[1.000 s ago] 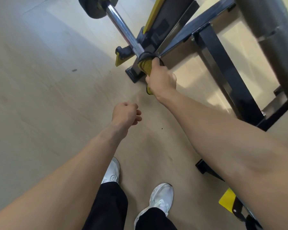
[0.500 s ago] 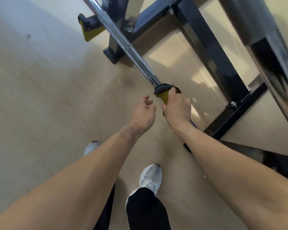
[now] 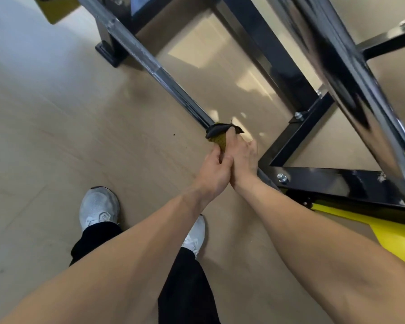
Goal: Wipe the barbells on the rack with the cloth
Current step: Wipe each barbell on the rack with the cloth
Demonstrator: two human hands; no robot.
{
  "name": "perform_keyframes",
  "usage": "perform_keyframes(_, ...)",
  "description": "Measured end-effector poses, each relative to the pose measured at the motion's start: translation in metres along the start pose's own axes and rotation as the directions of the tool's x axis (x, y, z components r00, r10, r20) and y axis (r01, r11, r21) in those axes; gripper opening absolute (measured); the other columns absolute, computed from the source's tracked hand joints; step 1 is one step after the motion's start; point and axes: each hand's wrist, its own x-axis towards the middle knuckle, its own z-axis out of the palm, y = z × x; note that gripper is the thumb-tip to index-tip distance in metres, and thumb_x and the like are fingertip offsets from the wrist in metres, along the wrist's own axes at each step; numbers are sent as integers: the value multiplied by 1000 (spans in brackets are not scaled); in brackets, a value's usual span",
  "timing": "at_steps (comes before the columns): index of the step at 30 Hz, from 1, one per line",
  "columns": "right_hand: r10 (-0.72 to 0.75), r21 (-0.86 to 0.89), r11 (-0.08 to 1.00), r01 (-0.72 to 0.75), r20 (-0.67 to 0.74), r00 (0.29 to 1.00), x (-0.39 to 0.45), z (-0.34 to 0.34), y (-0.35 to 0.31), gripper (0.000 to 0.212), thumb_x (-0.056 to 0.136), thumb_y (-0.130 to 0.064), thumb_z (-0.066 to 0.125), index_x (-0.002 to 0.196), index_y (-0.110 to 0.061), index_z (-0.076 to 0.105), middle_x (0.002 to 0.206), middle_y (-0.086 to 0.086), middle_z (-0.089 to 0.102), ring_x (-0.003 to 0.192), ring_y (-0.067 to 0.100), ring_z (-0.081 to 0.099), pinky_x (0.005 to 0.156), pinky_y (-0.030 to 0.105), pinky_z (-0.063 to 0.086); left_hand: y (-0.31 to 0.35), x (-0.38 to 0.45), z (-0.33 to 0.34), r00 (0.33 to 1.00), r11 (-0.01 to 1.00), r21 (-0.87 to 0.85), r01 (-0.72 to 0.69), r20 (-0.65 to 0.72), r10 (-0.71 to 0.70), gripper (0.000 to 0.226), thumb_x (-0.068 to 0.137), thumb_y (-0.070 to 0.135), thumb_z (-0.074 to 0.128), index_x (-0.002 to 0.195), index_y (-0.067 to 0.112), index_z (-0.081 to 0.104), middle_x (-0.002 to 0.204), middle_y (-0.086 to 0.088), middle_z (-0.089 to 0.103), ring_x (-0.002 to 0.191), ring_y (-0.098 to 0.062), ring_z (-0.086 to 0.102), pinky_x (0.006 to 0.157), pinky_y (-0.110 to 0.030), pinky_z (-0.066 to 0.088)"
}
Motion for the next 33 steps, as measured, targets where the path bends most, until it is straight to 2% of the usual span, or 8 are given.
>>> perform_keyframes(3, 9, -48, 999, -10, -12, 1000, -15, 3, 15, 15, 91, -17, 51, 103, -18, 43, 88, 1, 62, 85, 24, 59, 81, 38, 40, -10, 3, 11, 1000, 1000, 27, 2, -3, -2, 40, 105, 13, 41, 143, 0, 42, 143, -14, 48, 105, -3, 41, 57, 7, 30)
perform_keyframes(8, 11, -140, 990, -14, -24, 1000, -37, 5, 38, 17, 90, -11, 50, 105, -15, 45, 99, 8, 60, 100, 26, 54, 84, 38, 41, -26, 6, 38, 999, 998, 46, 35, 34, -37, 26, 102, 11, 44, 122, 0, 56, 108, -10, 62, 95, -16, 56, 65, -3, 39)
perform_keyframes(17, 152, -403, 910, -97, 107, 983, -91, 12, 86, 35, 86, -9, 58, 118, -10, 45, 112, 14, 56, 106, 30, 49, 92, 42, 39, -57, 4, 92, 964, 972, 204, 116, 214, -160, 31, 105, 21, 39, 126, 9, 58, 122, -10, 64, 114, -23, 61, 100, -35, 48)
perform_keyframes(23, 230, -516, 848, -118, 158, 960, -128, 16, 109, 31, 92, -14, 49, 121, -11, 40, 117, 11, 49, 107, 26, 43, 89, 37, 38, -63, -7, 127, 936, 970, 163, 183, 271, -222, 29, 101, 15, 38, 119, 3, 59, 120, -13, 63, 111, -27, 58, 91, -29, 42)
perform_keyframes(26, 287, -406, 887, -219, 115, 951, -148, 12, 104, 37, 85, -10, 60, 119, -9, 46, 117, 14, 51, 110, 29, 46, 91, 38, 43, -63, -13, 126, 922, 954, 32, 299, 248, -298, 14, 88, 10, 53, 101, 10, 56, 94, -5, 60, 90, -20, 55, 80, -34, 49)
perform_keyframes(29, 374, -205, 914, -351, 89, 923, -160, 5, 92, 43, 83, -7, 64, 123, -11, 47, 122, 14, 49, 110, 28, 51, 83, 35, 49, -67, -16, 110, 895, 901, -156, 404, 273, -354, 71, 54, 12, 59, 123, 18, 44, 109, -7, 60, 102, -22, 57, 96, -47, 51)
perform_keyframes(31, 430, 34, 899, -437, 131, 893, -159, 3, 73, 45, 88, -4, 58, 128, -16, 43, 124, 9, 42, 108, 25, 53, 80, 31, 48, -68, -17, 90, 891, 891, -199, 408, 299, -341, 76, 57, 15, 63, 128, 29, 38, 120, -7, 62, 108, -21, 59, 92, -42, 51)
perform_keyframes(33, 389, 317, 836, -448, 234, 891, -153, 0, 47, 37, 89, 0, 53, 121, -19, 49, 119, 3, 44, 103, 24, 55, 78, 32, 47, -71, -18, 63, 910, 912, -189, 364, 283, -304, 59, 69, 16, 68, 125, 23, 52, 114, -10, 67, 101, -22, 65, 84, -38, 54)
